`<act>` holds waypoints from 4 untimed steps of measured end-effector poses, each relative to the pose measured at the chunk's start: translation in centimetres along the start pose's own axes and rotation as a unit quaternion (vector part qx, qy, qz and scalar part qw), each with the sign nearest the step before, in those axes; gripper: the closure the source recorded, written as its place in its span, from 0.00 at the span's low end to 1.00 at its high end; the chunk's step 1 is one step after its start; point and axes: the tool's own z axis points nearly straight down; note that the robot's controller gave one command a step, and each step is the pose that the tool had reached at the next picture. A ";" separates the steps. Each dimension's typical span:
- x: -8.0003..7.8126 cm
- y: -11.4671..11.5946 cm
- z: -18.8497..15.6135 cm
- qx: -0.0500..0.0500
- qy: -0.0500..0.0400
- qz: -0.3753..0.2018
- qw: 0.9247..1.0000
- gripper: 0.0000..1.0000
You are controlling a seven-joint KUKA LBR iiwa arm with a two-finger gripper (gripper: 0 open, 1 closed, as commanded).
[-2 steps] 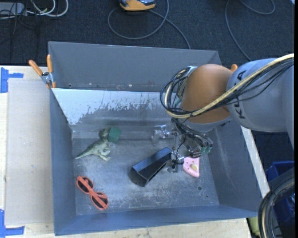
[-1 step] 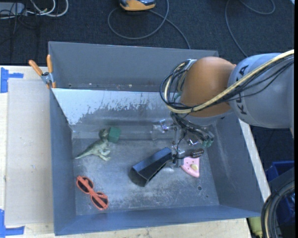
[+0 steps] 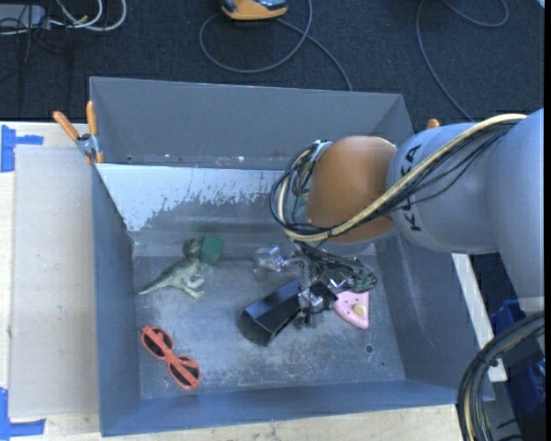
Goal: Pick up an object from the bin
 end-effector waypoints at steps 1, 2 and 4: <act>0.9 -0.2 -0.3 0.004 -0.006 -0.104 0.995 1.00; 0.9 -0.2 -0.3 0.004 -0.006 -0.104 0.995 1.00; 1.2 0.0 -3.9 0.001 -0.001 -0.103 0.995 1.00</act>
Offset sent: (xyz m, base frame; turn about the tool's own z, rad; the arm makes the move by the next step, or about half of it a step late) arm 0.0000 0.0000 0.0000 0.0000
